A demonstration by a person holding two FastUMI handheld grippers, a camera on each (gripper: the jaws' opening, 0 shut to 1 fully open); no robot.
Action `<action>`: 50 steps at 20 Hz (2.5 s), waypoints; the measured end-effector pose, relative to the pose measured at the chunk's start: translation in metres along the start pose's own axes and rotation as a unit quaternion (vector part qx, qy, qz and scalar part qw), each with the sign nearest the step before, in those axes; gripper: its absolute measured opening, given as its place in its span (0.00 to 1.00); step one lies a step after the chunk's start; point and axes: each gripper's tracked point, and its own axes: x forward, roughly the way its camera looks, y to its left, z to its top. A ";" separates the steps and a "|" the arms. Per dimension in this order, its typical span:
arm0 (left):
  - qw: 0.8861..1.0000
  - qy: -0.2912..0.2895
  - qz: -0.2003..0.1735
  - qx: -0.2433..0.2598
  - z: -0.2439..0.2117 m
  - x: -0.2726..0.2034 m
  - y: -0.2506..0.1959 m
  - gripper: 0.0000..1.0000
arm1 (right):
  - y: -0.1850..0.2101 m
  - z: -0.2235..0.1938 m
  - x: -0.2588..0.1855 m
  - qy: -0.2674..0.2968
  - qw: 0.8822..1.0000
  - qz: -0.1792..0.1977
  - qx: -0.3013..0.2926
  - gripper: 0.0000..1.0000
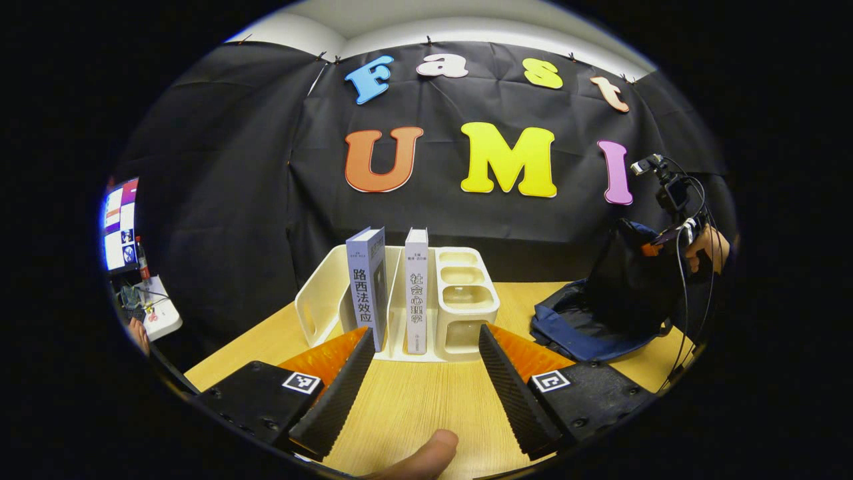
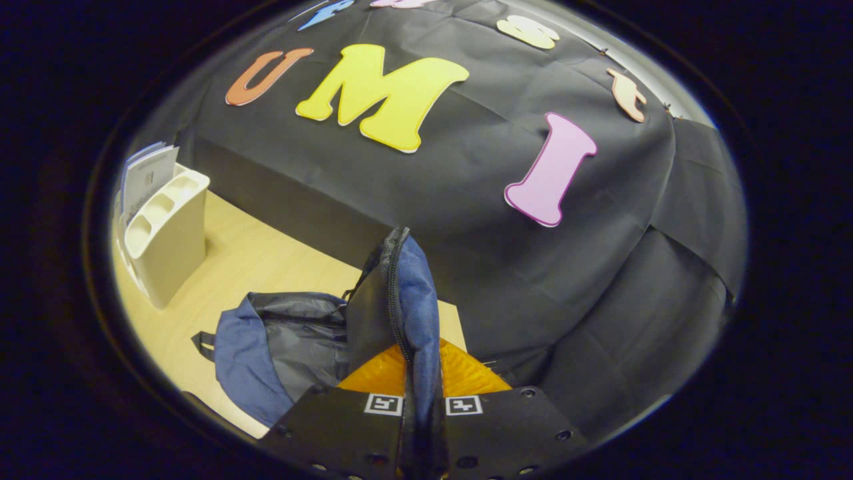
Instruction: Open the schoolbag, grab two books from the bookshelf and put them into the schoolbag.
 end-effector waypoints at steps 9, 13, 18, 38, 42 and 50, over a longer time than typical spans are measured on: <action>1.000 -0.004 0.003 -0.026 0.073 0.063 0.017 0.98 | -0.013 0.000 -0.002 -0.012 0.999 0.038 0.005 0.08; 1.000 0.010 -0.006 -0.013 0.106 0.100 0.017 0.98 | -0.016 -0.005 -0.002 -0.014 0.999 0.051 0.011 0.05; 0.998 0.050 -0.026 0.008 0.131 0.147 0.002 0.98 | -0.019 -0.013 0.004 -0.011 0.998 0.066 0.021 0.08; 0.955 0.278 0.011 0.100 0.081 0.262 0.016 0.93 | -0.010 -0.028 0.002 -0.050 0.993 0.108 0.005 0.08; 0.954 0.281 0.017 0.104 0.079 0.266 0.020 0.93 | -0.007 -0.031 0.005 -0.047 0.993 0.112 0.007 0.08; 0.955 0.280 -0.006 0.095 0.080 0.265 0.002 0.97 | -0.004 -0.033 0.007 -0.040 0.993 0.114 0.006 0.08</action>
